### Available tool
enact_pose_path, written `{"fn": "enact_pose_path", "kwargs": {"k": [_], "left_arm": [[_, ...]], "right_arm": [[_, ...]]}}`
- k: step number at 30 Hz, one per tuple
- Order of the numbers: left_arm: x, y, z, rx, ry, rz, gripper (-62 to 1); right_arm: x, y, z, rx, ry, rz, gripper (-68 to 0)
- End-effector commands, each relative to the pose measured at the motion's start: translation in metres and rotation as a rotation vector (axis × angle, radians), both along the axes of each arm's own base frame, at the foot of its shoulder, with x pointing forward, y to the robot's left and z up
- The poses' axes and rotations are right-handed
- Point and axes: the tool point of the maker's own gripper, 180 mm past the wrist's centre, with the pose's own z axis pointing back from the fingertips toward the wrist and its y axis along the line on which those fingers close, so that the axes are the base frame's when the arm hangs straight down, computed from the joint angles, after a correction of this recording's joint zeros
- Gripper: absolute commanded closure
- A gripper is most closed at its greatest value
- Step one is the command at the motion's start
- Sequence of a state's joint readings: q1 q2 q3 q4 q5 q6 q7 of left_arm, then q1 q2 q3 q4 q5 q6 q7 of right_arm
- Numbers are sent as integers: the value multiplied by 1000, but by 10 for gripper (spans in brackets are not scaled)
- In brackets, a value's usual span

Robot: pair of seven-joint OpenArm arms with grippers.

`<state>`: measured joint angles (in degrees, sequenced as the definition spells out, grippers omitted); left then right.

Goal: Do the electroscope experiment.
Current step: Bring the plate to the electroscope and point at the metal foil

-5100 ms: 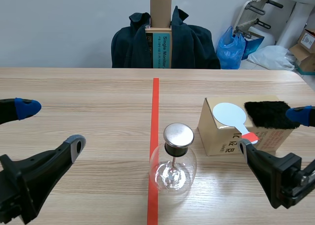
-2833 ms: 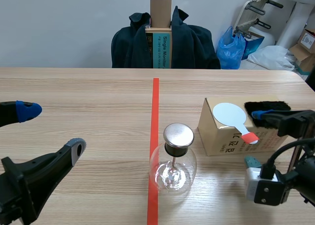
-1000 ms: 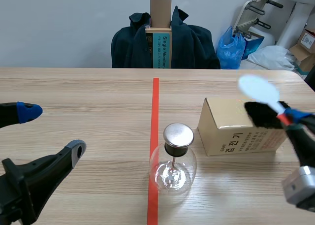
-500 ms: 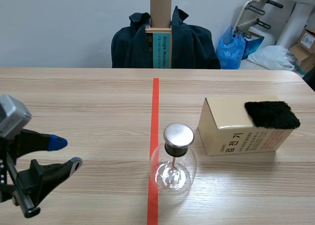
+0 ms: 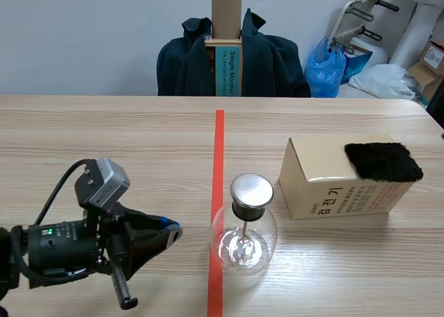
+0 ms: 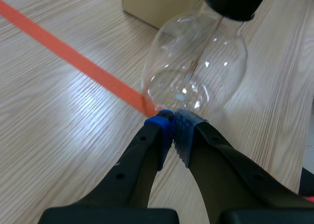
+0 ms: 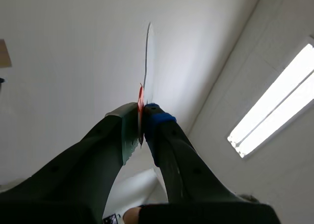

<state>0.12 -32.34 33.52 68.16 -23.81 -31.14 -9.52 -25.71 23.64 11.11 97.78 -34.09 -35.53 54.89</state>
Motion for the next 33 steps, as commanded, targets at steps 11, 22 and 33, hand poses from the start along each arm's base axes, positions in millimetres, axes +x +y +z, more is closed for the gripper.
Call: {"fn": "enact_pose_path", "kwargs": {"k": [11, 22, 33], "left_arm": [[-6, -24, 1, -46, -22, -57, -29], [-7, -24, -1, -38, -18, -58, -29], [-7, -24, -2, -33, -14, -60, -29]], "right_arm": [[-3, 59, -96, -176, 240, 55, -6], [-6, 42, -146, -207, 407, -16, -6], [-14, 49, -153, -218, 453, 46, -6]]}}
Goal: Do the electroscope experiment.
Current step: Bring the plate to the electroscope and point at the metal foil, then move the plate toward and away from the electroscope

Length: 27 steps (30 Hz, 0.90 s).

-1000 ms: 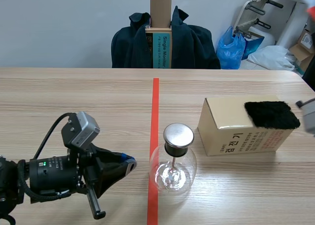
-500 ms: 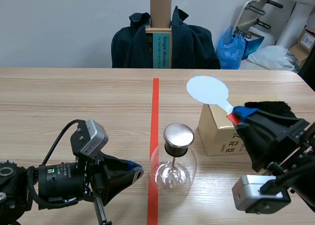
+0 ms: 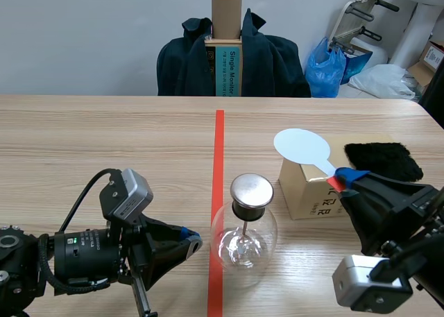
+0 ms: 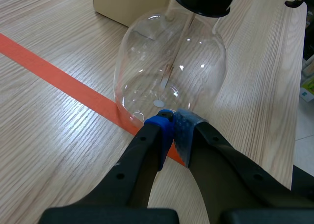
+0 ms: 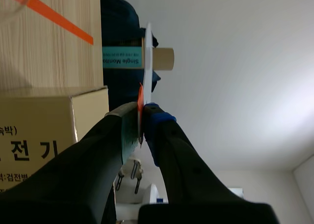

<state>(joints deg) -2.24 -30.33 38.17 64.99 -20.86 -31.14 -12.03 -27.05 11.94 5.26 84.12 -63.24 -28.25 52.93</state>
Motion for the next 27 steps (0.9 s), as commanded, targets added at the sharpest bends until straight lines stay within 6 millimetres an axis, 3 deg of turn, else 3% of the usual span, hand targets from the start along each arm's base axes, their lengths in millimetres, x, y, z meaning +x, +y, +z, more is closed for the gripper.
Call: {"fn": "enact_pose_path", "kwargs": {"k": [1, 14, 27], "left_arm": [[3, -5, 9, -31, -16, 2, -29], [3, -9, 9, -36, -12, 3, -29], [3, -9, 9, -35, -12, 3, -29]], "right_arm": [[0, 0, 10, -17, -40, 31, -6], [-28, 27, 7, -31, -35, 249, -6], [-39, 35, 5, -42, -31, 324, -6]]}}
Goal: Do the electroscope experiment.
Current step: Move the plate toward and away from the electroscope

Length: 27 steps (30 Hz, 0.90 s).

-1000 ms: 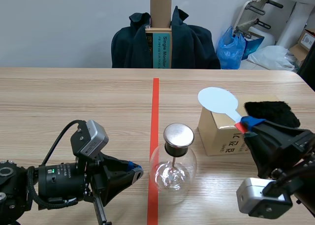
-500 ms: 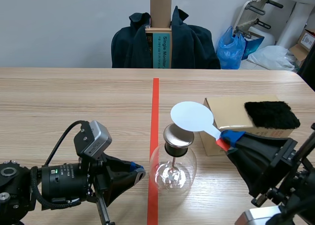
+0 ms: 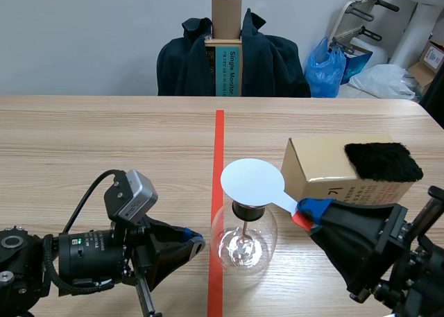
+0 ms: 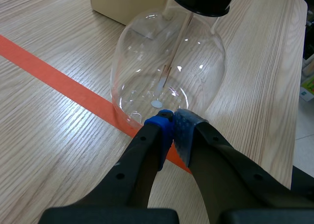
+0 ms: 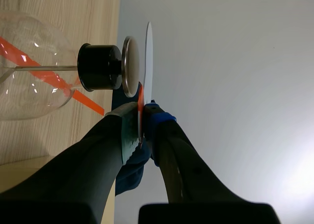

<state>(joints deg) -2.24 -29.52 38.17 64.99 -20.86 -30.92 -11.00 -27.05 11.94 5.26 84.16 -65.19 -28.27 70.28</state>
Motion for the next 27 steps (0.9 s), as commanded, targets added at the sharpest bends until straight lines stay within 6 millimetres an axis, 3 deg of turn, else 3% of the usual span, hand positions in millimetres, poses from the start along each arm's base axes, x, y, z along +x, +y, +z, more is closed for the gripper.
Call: {"fn": "enact_pose_path", "kwargs": {"k": [1, 15, 27], "left_arm": [[3, -5, 10, -38, -19, 3, -29], [3, -5, 10, -38, -19, 3, -29], [3, -5, 10, -38, -19, 3, -29]], "right_arm": [[3, -4, 7, -21, -38, 8, -6], [12, -10, 5, -33, -37, -50, -7], [52, -52, 8, -40, -50, -375, -7]]}}
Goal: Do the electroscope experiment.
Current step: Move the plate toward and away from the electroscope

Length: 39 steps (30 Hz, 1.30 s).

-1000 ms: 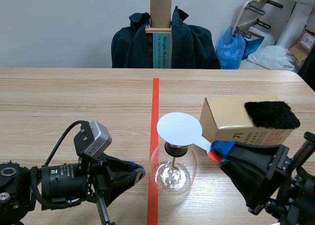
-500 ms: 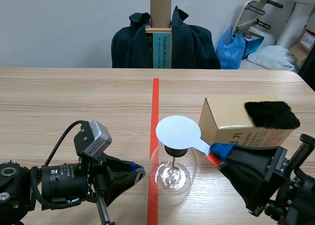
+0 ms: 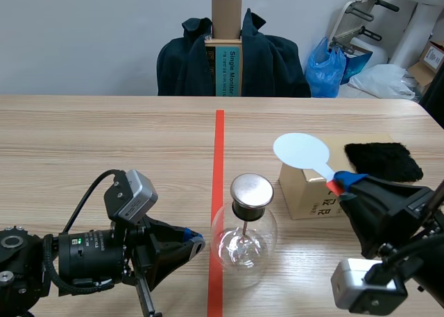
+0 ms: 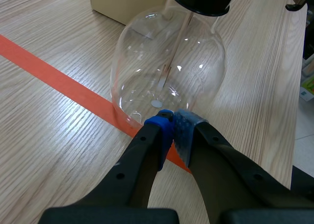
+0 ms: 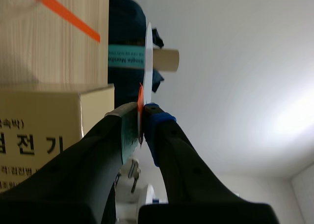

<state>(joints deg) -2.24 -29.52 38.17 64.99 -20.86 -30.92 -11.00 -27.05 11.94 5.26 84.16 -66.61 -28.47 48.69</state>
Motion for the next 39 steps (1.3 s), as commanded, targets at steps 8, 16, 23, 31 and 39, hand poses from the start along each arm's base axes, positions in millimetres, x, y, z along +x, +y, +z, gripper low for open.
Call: {"fn": "enact_pose_path", "kwargs": {"k": [8, 16, 23, 31, 39], "left_arm": [[3, -5, 10, -38, -19, 3, -29], [3, -5, 10, -38, -19, 3, -29], [3, -5, 10, -38, -19, 3, -29], [3, -5, 10, -38, -19, 3, -29], [3, -5, 10, -38, -19, 3, -29]], "right_arm": [[17, -25, 12, -13, -46, -131, -7], [4, -4, 11, -10, -41, 4, -7], [-14, 18, 10, -8, -35, 162, -7], [-33, 35, 10, -6, -30, 303, -7], [-45, 43, 11, -13, -47, 382, -7]]}}
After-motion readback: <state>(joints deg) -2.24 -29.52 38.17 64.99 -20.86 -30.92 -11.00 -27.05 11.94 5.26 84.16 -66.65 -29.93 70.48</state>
